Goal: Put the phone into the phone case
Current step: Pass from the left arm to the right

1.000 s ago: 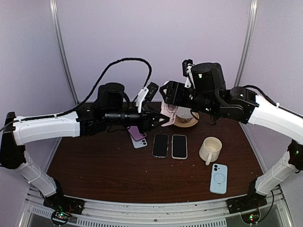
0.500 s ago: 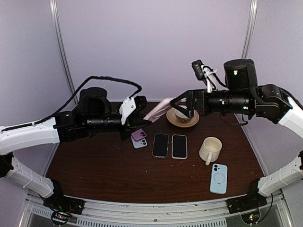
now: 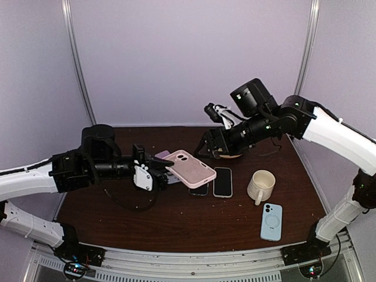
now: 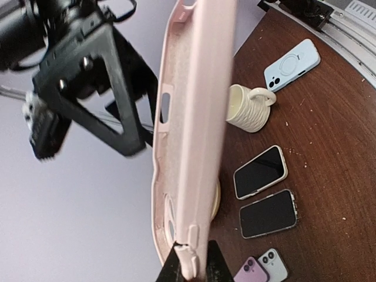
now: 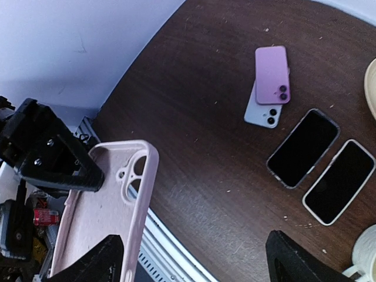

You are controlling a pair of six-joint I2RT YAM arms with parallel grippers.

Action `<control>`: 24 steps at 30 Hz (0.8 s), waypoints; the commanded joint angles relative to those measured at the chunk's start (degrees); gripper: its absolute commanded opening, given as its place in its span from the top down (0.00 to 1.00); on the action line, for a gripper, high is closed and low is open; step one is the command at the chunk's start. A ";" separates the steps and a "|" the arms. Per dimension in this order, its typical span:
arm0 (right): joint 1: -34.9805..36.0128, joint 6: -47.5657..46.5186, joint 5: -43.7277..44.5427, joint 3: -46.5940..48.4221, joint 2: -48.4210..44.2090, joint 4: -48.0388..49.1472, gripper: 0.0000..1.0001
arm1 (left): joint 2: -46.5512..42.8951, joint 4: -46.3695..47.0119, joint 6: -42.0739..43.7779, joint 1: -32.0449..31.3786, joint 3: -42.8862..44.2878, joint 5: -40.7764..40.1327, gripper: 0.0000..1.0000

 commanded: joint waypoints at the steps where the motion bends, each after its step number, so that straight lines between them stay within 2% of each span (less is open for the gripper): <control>1: 0.38 3.52 -11.32 1.31 1.99 5.39 0.13 | -0.35 5.23 10.45 -1.76 -0.54 -2.32 1.00; 7: 0.49 8.33 -14.36 -4.39 1.80 12.85 0.18 | 0.82 10.67 11.47 -2.03 -1.68 -4.26 1.00; 8: 0.49 9.43 -15.36 -5.73 1.78 14.89 0.23 | 1.22 10.87 11.44 -2.02 -1.45 -4.58 1.00; 13: 0.49 10.97 -14.97 -7.92 1.60 15.99 0.48 | 1.45 11.71 11.31 -2.02 -1.69 -4.96 1.00; 14: 0.49 11.05 -15.13 -8.14 1.46 16.54 0.56 | 1.42 11.57 11.31 -2.01 -1.65 -4.97 1.00; 17: 0.45 11.53 -13.94 -8.33 0.82 16.48 0.95 | 1.36 10.72 10.96 -2.15 -1.71 -4.72 1.00; 18: 0.41 11.58 -12.53 -8.46 0.61 16.13 1.00 | 1.27 10.34 10.32 -2.19 -1.65 -4.69 1.00; 20: 0.19 12.25 -10.36 -9.54 -0.04 16.01 1.00 | 1.13 8.37 7.96 -2.25 -1.08 -4.75 1.00; 21: 0.15 12.65 -9.34 -10.22 -0.41 16.17 1.00 | 1.05 6.80 6.17 -2.25 -0.64 -4.84 0.84; 23: 0.15 13.48 -6.54 -11.76 -1.16 16.04 1.00 | 0.71 3.13 1.53 -2.29 -0.17 -5.58 0.37; 24: 0.14 14.14 -4.10 -12.74 -1.66 15.86 1.00 | 0.50 1.51 -1.50 -2.30 -0.21 -6.23 0.18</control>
